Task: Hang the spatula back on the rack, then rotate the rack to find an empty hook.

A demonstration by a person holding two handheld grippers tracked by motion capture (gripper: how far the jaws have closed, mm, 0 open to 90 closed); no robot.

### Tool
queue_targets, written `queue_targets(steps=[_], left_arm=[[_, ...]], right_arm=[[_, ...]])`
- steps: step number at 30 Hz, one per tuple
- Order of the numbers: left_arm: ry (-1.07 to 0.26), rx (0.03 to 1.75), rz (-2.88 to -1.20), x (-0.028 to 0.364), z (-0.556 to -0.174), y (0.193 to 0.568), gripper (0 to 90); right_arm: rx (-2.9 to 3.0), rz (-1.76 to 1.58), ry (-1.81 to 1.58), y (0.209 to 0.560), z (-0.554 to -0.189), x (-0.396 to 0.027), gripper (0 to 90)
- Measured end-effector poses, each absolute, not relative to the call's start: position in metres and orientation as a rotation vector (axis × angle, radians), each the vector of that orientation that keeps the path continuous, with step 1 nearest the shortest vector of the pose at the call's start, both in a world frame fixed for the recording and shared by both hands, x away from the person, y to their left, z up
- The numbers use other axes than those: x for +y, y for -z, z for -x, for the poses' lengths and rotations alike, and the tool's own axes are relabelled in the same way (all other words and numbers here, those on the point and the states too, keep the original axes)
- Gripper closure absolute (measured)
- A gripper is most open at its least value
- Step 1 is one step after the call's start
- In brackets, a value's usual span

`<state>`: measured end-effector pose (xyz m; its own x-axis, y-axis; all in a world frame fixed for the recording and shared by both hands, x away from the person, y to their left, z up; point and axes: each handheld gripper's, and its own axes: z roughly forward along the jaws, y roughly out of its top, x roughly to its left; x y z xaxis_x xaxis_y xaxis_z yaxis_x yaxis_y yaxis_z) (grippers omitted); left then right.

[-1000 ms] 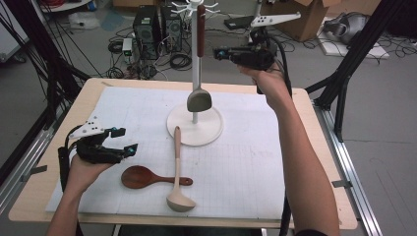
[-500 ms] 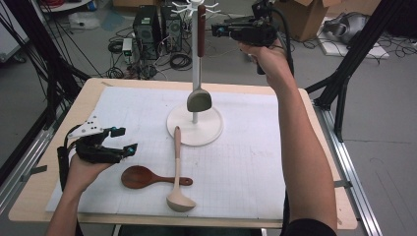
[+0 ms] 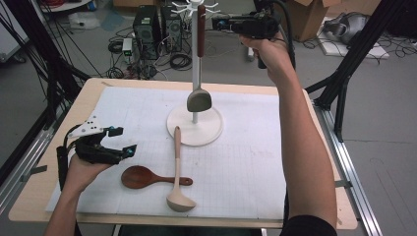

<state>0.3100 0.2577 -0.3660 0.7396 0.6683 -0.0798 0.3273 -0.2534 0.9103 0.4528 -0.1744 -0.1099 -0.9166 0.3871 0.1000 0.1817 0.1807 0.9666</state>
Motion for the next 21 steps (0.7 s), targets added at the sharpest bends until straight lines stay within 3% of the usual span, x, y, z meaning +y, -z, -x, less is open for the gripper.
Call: queue_targets(steps=[5,21], left_arm=[[-0.422,0.794,-1.844,0.2582,-0.3093,0.3653,1.7],[-0.42,0.792,-1.851,0.259,-0.3079,0.3636,1.7]], right_arm=[[2.277,-0.56,-1.83,0.1095,-0.4543,-0.1745,89.6],[2.262,-0.55,-1.837,0.1038,-0.4569,-0.1677,89.6]])
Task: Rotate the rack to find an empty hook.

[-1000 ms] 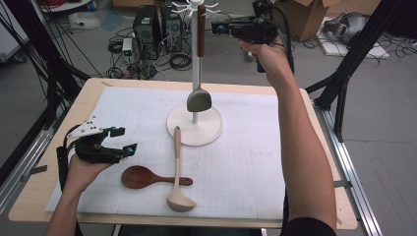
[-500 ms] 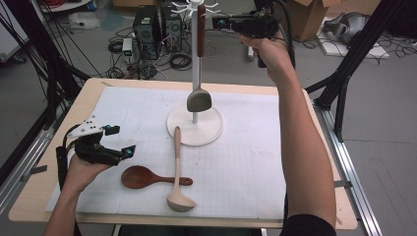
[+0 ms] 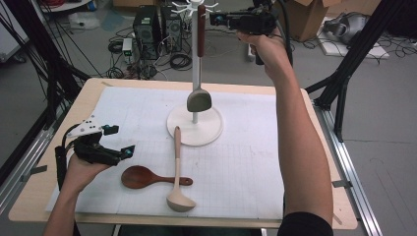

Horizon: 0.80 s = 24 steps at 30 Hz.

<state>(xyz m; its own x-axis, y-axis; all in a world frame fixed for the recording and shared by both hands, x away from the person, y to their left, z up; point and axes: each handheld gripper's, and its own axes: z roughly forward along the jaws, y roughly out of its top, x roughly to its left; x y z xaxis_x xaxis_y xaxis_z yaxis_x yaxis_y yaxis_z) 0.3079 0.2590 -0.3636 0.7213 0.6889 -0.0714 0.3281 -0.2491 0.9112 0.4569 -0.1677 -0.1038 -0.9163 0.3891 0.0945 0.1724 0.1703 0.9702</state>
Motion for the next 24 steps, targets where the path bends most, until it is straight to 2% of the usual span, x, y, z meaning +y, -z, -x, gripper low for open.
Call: queue_targets(steps=[24], left_arm=[[-0.414,0.797,-1.854,0.259,-0.306,0.363,1.7]], right_arm=[[2.265,-0.537,-1.798,0.101,-0.453,-0.147,89.8]])
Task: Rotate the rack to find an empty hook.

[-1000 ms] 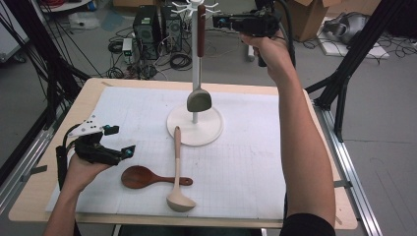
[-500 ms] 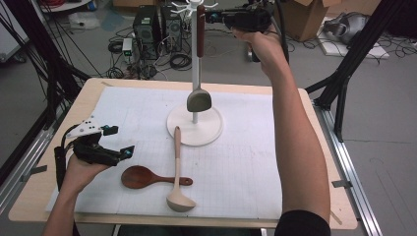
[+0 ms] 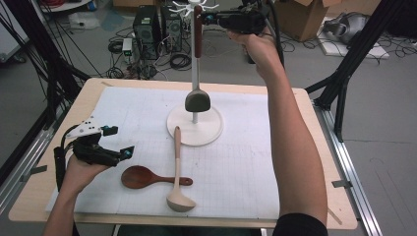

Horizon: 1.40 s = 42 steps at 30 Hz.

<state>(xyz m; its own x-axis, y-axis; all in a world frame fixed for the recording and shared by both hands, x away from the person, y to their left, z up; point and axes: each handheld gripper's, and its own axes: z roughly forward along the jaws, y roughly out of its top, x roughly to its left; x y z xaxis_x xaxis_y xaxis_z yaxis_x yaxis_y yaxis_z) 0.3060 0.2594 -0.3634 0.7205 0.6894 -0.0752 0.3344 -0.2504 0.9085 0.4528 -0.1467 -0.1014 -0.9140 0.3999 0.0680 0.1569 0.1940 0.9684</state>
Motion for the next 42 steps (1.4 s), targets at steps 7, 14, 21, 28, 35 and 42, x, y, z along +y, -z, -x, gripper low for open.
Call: queue_targets(steps=[7,14,21,28,35,42], left_arm=[[-0.403,0.79,-1.855,0.258,-0.306,0.364,1.7],[-0.399,0.791,-1.855,0.258,-0.306,0.364,1.8],[-0.392,0.794,-1.861,0.256,-0.307,0.365,1.7],[-0.389,0.792,-1.864,0.255,-0.307,0.365,1.7],[-0.388,0.788,-1.86,0.255,-0.307,0.364,1.7],[-0.393,0.786,-1.859,0.257,-0.308,0.364,1.7]], right_arm=[[2.259,-0.542,-1.783,0.101,-0.45,-0.137,89.8],[2.263,-0.521,-1.784,0.102,-0.448,-0.138,89.8],[2.232,-0.544,-1.809,0.104,-0.447,-0.162,89.8],[2.205,-0.583,-1.802,0.105,-0.451,-0.178,89.8],[2.209,-0.611,-1.805,0.109,-0.461,-0.178,89.8],[2.224,-0.583,-1.839,0.111,-0.463,-0.172,89.8]])
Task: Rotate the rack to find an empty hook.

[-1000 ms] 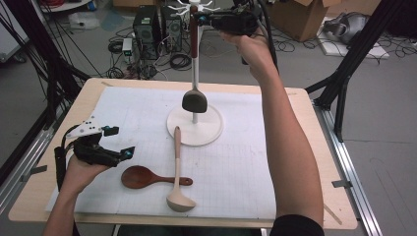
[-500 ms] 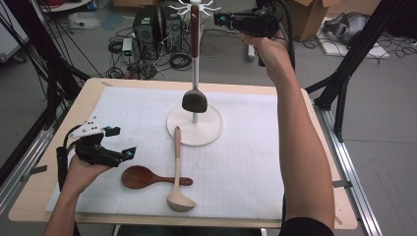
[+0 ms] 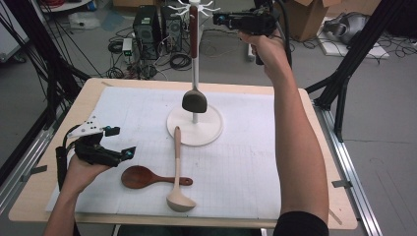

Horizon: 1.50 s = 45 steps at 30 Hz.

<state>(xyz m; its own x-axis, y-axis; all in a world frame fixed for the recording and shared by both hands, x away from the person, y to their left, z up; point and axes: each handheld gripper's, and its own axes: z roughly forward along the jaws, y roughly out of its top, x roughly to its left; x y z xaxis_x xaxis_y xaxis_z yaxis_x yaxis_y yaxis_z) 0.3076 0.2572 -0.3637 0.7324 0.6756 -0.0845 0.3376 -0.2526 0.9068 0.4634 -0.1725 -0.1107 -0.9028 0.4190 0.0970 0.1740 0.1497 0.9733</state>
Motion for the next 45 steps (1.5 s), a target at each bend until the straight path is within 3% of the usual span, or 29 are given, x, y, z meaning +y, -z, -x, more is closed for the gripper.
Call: queue_targets(steps=[39,45], left_arm=[[-0.377,0.782,-1.859,0.257,-0.307,0.363,1.7],[-0.369,0.781,-1.863,0.257,-0.307,0.364,1.7]], right_arm=[[2.262,-0.494,-1.797,0.101,-0.445,-0.136,89.5],[2.241,-0.532,-1.814,0.107,-0.432,-0.148,70.7]])
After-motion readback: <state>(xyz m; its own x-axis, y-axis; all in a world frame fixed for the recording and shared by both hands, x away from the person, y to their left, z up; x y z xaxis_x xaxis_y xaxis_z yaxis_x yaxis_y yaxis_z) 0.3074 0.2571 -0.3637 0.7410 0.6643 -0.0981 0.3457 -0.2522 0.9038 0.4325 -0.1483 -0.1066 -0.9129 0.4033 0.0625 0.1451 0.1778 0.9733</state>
